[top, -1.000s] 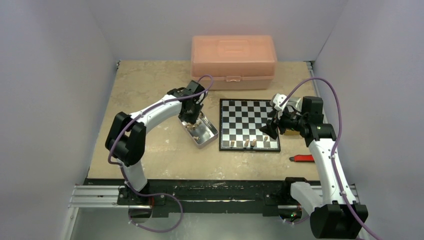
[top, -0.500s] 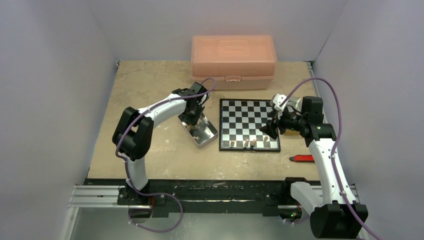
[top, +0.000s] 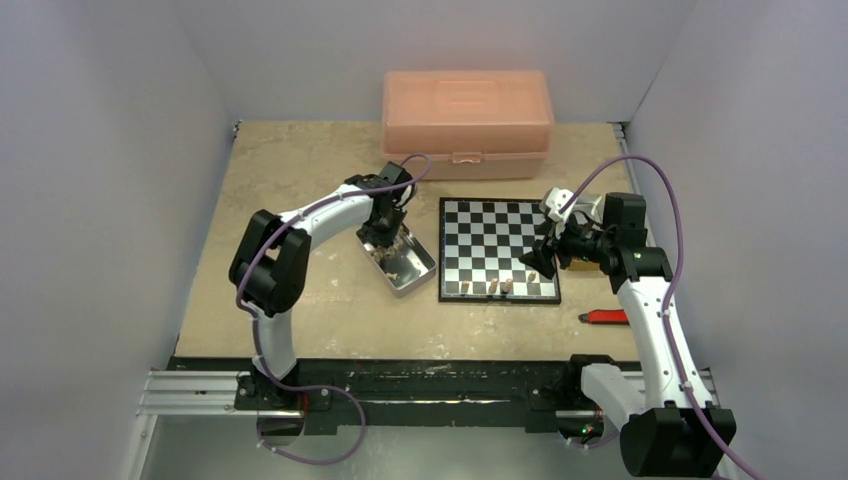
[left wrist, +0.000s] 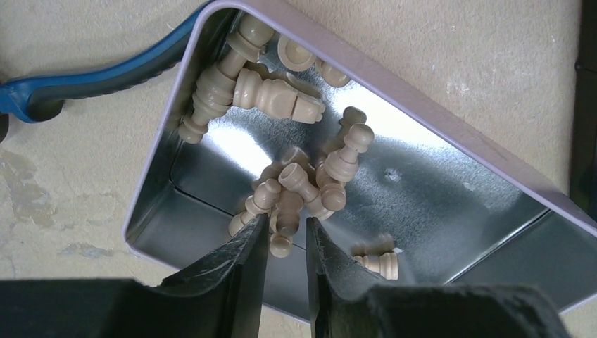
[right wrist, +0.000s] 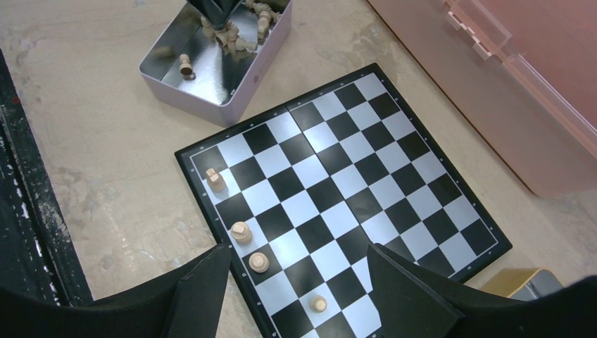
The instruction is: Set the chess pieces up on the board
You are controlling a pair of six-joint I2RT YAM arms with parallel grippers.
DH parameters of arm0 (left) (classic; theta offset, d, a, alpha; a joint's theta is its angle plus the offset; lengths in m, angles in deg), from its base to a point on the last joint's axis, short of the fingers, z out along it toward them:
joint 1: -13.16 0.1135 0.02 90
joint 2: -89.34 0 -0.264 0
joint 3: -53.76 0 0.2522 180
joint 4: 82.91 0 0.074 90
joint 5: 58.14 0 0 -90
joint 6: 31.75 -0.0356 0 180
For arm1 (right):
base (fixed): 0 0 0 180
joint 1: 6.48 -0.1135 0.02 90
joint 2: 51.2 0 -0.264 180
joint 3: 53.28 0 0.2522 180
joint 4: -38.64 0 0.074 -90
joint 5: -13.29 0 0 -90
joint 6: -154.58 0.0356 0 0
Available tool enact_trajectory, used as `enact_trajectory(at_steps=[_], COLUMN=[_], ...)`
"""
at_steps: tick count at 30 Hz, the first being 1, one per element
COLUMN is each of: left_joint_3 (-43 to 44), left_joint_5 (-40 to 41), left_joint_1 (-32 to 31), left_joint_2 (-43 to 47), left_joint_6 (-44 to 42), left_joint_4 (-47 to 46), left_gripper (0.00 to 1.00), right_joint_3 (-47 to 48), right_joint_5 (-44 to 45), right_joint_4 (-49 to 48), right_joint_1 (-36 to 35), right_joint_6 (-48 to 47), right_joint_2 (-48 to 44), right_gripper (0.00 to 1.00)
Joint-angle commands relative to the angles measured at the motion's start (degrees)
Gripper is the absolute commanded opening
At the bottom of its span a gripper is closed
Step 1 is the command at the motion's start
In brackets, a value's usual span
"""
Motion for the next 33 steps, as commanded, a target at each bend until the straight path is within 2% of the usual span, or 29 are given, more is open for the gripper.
enact_trajectory(at_steps=[1, 7, 13, 20, 33], left_joint_3=[2.1, 2.2, 2.2, 2.0, -4.0], left_joint_5=[-0.3, -0.6, -0.8, -0.6, -2.3], left_joint_1=[0.5, 0.6, 0.7, 0.8, 0.1], left_joint_2=[-0.8, -1.3, -1.6, 0.2, 11.5], left_joint_6=[-0.7, -0.7, -0.6, -0.5, 1.6], left_joint_4=[-0.4, -0.2, -0.2, 0.0, -2.7], left_gripper=[0.25, 0.25, 0.20, 0.01, 0.00], right_joint_3=[-0.5, -0.5, -0.5, -0.5, -0.5], right_joint_5=[-0.6, -0.6, -0.5, -0.4, -0.4], right_joint_4=[0.2, 0.2, 0.3, 0.3, 0.4], right_joint_1=[0.3, 0.3, 0.3, 0.3, 0.3], right_joint_6=[-0.7, -0.7, -0.8, -0.8, -1.0], right_joint_2=[-0.4, -0.4, -0.5, -0.4, -0.4], right_gripper=[0.75, 0.75, 0.75, 0.75, 0.75])
